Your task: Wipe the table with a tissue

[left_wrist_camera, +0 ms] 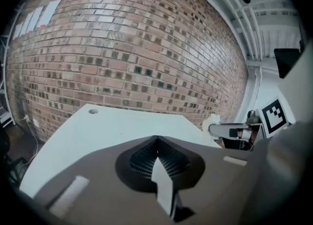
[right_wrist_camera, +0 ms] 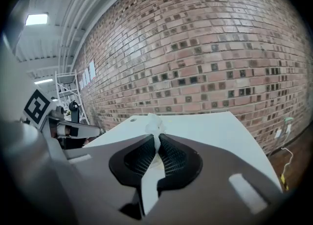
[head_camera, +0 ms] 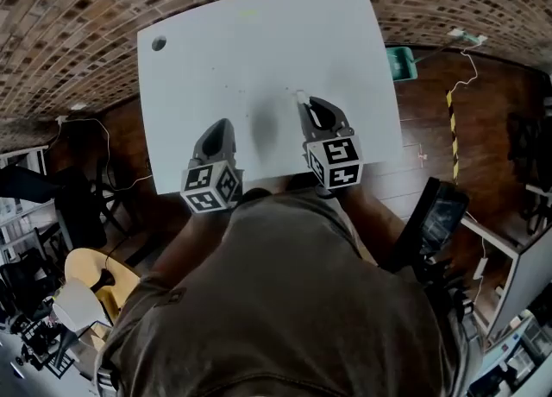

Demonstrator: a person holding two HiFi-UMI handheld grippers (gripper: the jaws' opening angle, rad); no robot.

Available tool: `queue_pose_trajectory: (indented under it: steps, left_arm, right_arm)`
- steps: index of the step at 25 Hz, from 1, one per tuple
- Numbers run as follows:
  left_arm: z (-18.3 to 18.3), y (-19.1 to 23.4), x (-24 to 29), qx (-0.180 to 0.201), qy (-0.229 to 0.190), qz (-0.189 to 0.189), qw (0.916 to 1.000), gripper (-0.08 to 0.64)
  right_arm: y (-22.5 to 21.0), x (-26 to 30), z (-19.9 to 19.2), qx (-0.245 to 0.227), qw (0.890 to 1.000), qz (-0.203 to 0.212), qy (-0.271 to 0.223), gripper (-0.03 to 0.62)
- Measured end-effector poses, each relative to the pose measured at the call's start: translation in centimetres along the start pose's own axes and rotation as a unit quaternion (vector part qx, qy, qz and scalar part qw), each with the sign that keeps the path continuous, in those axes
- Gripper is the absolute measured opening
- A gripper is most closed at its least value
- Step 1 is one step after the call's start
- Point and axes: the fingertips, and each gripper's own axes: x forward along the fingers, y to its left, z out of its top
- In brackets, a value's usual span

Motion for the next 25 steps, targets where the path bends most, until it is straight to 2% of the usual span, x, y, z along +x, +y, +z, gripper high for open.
queue_pose_trajectory:
  steps: [7, 12, 18, 25]
  left_arm:
    - [0.5, 1.8, 1.3, -0.019, 0.001, 0.021, 0.9996, 0.002]
    - [-0.1, 4.1, 2.3, -0.031, 0.016, 0.018, 0.9992, 0.002]
    - [-0.8, 5.6, 3.7, -0.041, 0.027, 0.008, 0.9988, 0.002]
    - [-2.2, 5.9, 5.0, -0.063, 0.041, 0.007, 0.9972, 0.002]
  right_arm:
    - [-1.6, 3.1, 0.5, -0.011, 1.000, 0.000, 0.020, 0.037]
    - [-2.0, 6.0, 0.7, -0.018, 0.999, -0.018, 0.034, 0.037]
    - [-4.7, 8.3, -0.5, -0.017, 0.996, -0.056, 0.066, 0.037]
    - [-7.0, 10.8, -2.1, -0.044, 0.991, -0.066, 0.106, 0.037]
